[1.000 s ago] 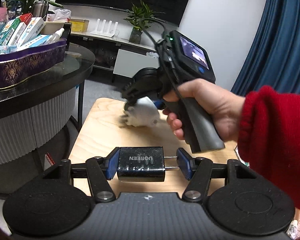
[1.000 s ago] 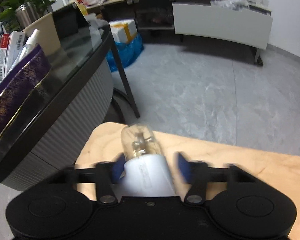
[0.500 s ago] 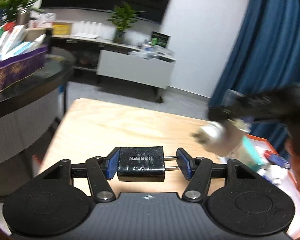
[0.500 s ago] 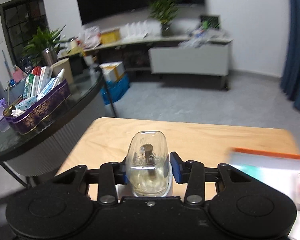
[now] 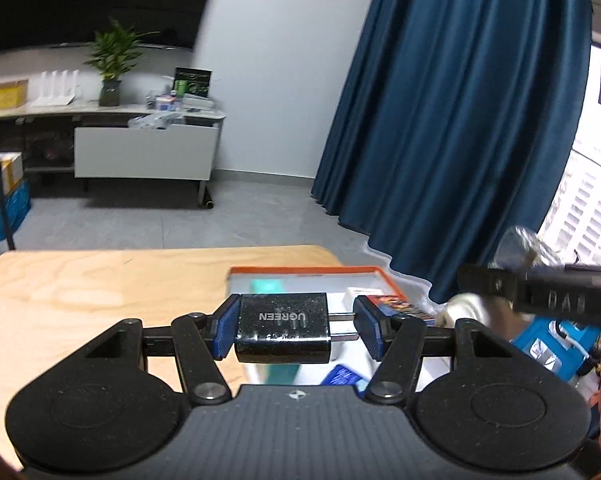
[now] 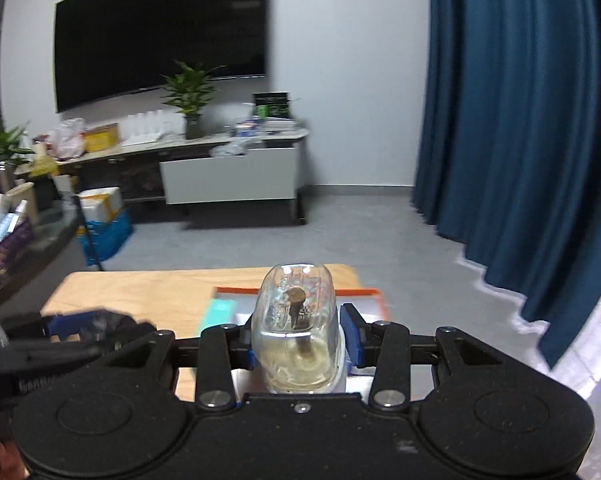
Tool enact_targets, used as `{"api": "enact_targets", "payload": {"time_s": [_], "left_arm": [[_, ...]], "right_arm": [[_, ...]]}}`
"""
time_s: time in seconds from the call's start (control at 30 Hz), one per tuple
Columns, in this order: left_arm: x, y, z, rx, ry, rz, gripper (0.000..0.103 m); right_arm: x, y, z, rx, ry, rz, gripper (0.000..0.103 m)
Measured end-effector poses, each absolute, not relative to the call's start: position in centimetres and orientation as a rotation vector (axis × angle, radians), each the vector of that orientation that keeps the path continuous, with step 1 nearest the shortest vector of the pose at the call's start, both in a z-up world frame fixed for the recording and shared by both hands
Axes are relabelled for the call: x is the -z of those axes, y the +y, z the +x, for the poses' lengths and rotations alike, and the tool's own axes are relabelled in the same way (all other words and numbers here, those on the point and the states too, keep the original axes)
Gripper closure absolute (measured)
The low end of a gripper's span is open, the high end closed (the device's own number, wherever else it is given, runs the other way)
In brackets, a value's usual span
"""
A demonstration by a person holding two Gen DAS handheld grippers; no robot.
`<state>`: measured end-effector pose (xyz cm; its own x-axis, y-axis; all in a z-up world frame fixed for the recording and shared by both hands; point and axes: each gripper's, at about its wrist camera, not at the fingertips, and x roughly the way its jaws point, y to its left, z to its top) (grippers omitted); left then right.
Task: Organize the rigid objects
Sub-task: 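Carry the charger with the left tool while the right tool carries the diffuser over the tray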
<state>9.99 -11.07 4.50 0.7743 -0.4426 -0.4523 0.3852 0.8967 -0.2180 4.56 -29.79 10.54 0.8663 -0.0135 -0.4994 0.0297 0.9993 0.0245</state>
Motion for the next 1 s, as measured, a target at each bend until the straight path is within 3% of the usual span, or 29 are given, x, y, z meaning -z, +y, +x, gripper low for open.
{"api": "enact_targets", "payload": {"time_s": [0.37,1.0], "left_arm": [[-3.0,-13.5,11.7,0.402,0.621,-0.073,0.042],[-3.2,-15.0,11.0,0.382,0.635,-0.022,0.042]], "right_arm": [[-8.4,-34.0,4.2,0.022,0.531,0.095,0.055],[-7.7,-35.0,4.1,0.015,0.532,0.108,0.055]]}}
